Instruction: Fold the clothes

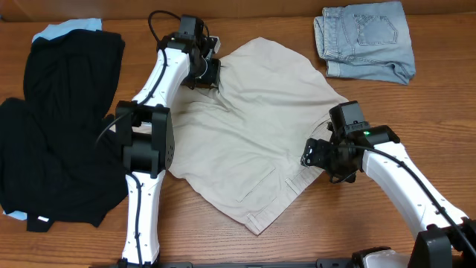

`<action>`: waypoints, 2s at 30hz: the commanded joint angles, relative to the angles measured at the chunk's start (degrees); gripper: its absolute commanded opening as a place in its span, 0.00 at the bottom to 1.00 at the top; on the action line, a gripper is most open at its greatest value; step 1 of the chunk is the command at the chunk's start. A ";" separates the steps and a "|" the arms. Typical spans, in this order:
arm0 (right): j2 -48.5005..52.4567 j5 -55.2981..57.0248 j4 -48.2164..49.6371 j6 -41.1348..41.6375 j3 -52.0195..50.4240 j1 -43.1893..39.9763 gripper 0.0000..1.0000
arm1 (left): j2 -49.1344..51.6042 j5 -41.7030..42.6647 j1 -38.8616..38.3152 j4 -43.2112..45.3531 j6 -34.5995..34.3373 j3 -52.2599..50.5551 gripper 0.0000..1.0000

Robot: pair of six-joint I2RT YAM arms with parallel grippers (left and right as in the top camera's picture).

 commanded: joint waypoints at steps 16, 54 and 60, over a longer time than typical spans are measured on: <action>-0.70 0.57 -0.15 -0.13 -0.26 0.15 0.94 | -1.01 -43.04 1.11 -23.76 7.52 25.59 0.32; 17.31 -9.77 16.00 16.83 -0.31 4.81 0.22 | -33.90 -23.69 1.81 -38.21 1.70 30.73 0.99; 16.85 -7.72 12.09 10.84 0.13 0.42 0.04 | -33.90 -23.67 2.62 -40.09 1.70 30.71 0.99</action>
